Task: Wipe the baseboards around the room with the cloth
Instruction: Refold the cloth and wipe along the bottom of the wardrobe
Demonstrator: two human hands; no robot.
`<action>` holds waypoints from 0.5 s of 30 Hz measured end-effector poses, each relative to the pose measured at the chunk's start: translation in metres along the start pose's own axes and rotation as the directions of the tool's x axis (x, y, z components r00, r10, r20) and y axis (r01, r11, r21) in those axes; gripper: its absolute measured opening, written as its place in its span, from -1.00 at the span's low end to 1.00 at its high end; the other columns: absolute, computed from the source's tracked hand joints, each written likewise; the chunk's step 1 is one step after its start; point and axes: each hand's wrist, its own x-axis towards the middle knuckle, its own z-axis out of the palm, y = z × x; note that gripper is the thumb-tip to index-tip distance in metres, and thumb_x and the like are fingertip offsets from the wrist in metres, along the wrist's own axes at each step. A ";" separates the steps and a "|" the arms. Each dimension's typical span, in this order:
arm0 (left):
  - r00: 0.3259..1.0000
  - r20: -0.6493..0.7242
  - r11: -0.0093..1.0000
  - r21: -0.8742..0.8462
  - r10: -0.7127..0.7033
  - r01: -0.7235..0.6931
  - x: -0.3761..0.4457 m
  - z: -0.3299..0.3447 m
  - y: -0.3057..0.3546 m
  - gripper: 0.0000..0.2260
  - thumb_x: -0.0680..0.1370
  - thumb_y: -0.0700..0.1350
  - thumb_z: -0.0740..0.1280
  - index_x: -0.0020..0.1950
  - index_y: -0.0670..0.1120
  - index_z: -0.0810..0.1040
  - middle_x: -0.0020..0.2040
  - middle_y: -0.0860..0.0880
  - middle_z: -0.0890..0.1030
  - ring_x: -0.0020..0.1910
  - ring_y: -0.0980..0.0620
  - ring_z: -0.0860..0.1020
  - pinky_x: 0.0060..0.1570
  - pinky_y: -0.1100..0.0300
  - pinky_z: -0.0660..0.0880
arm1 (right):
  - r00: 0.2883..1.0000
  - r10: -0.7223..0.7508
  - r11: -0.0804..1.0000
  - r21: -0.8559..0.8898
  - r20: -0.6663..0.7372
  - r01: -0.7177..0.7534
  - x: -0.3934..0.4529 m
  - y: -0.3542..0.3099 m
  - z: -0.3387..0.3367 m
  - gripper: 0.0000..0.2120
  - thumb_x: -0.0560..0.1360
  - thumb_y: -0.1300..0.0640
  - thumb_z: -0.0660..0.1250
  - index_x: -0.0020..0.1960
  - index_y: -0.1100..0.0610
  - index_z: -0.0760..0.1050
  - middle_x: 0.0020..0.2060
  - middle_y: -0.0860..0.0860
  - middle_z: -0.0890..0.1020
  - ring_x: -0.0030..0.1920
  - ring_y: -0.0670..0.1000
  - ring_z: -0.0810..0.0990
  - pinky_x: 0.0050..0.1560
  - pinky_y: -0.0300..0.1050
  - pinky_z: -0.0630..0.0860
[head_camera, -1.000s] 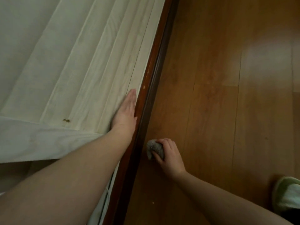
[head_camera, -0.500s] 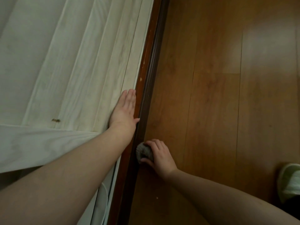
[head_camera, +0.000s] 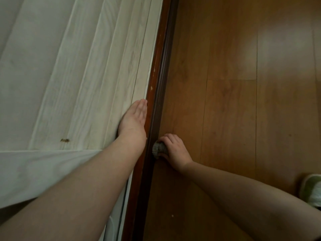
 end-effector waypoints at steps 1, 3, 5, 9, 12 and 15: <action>1.000 -0.002 1.000 -0.003 0.005 -0.005 0.000 0.000 0.001 -0.13 0.60 0.37 -0.08 0.55 -0.29 -0.31 0.57 -0.29 -0.32 0.56 -0.25 -0.33 0.49 -0.16 -0.34 | 1.000 0.008 1.000 0.012 -0.014 -0.008 0.010 0.003 -0.006 -0.50 0.45 0.07 0.47 0.31 -0.07 0.35 0.26 -0.07 0.45 0.30 -0.05 0.35 0.33 -0.09 0.30; 1.000 -0.004 1.000 0.006 0.009 -0.009 0.002 0.001 0.002 -0.14 0.60 0.36 -0.08 0.55 -0.29 -0.31 0.57 -0.30 -0.32 0.55 -0.26 -0.33 0.49 -0.17 -0.34 | 0.994 0.081 0.996 0.039 -0.076 -0.078 0.043 0.010 -0.026 -0.49 0.45 0.09 0.47 0.32 -0.08 0.35 0.27 -0.09 0.45 0.30 -0.07 0.36 0.33 -0.10 0.30; 1.000 -0.003 1.000 0.018 0.014 -0.014 0.003 0.002 0.002 -0.13 0.60 0.37 -0.08 0.54 -0.29 -0.32 0.56 -0.31 -0.33 0.55 -0.27 -0.34 0.48 -0.18 -0.35 | 0.979 0.155 0.988 0.050 -0.134 -0.149 0.091 0.018 -0.057 -0.48 0.43 0.13 0.48 0.33 -0.05 0.39 0.26 -0.06 0.47 0.29 -0.03 0.40 0.32 -0.07 0.34; 1.000 -0.008 0.999 0.032 0.022 -0.022 0.002 0.003 0.002 -0.12 0.60 0.38 -0.09 0.52 -0.30 -0.33 0.56 -0.31 -0.33 0.54 -0.28 -0.35 0.48 -0.19 -0.36 | 0.971 0.189 0.979 -0.050 -0.145 -0.198 0.171 0.028 -0.116 -0.45 0.40 0.16 0.51 0.33 0.02 0.42 0.25 0.01 0.49 0.29 0.06 0.44 0.33 0.03 0.40; 1.000 -0.015 1.000 0.017 0.026 -0.025 0.001 0.003 0.000 -0.12 0.60 0.38 -0.10 0.52 -0.31 -0.33 0.56 -0.32 -0.32 0.55 -0.28 -0.35 0.48 -0.18 -0.35 | 0.969 0.215 0.973 -0.056 -0.124 -0.223 0.181 0.032 -0.127 -0.46 0.41 0.11 0.51 0.34 0.03 0.42 0.24 0.03 0.49 0.28 0.09 0.44 0.32 0.04 0.42; 0.999 -0.006 0.999 0.019 0.034 -0.034 0.000 0.001 -0.001 -0.12 0.60 0.37 -0.09 0.52 -0.31 -0.33 0.56 -0.32 -0.33 0.54 -0.28 -0.35 0.48 -0.18 -0.35 | 0.955 0.252 0.968 0.055 -0.156 -0.246 0.151 0.034 -0.113 -0.51 0.44 0.04 0.49 0.31 0.01 0.41 0.20 -0.02 0.47 0.24 0.02 0.44 0.27 -0.02 0.43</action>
